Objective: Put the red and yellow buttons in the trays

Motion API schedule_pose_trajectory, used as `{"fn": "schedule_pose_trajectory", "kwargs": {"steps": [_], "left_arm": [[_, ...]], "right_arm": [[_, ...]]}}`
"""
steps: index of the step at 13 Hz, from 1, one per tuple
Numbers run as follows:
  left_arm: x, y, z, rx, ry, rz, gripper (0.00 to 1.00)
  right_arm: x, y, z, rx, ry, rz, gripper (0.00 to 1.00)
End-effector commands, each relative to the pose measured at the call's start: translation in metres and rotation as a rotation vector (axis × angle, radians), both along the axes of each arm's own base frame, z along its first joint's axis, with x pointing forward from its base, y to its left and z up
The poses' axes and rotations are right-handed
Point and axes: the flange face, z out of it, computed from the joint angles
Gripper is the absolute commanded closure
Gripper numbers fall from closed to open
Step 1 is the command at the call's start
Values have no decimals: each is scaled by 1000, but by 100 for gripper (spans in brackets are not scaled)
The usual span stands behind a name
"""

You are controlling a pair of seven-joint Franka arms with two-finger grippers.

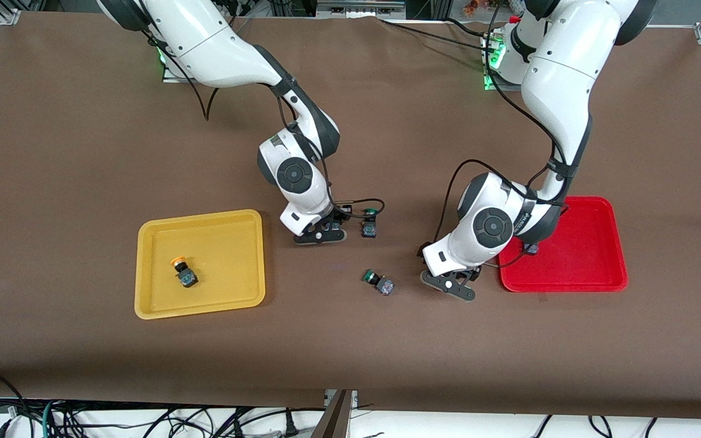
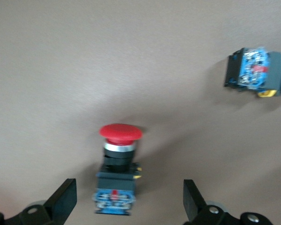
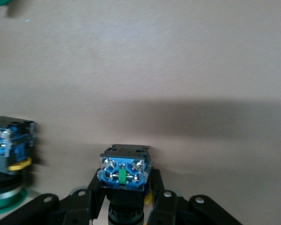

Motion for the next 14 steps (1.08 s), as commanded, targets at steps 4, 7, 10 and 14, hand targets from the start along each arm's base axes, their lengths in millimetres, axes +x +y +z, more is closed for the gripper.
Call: {"fn": "schedule_pose_trajectory", "kwargs": {"steps": [4,7,10,14], "left_arm": [[4,-10,-19,30,-91,-78,36],[4,-7,-22,31,-81,-64,70],[9,3,-14,33,-86,-49,86],[14,43,65,120,-9,-6,89]], "right_arm": [[87,-139,85,-42,61,258,100],[113,-205,60,-37,54,314,75],[109,-221,40,-29,56,274,27],[106,-213,106,-29,33,166,1]]}}
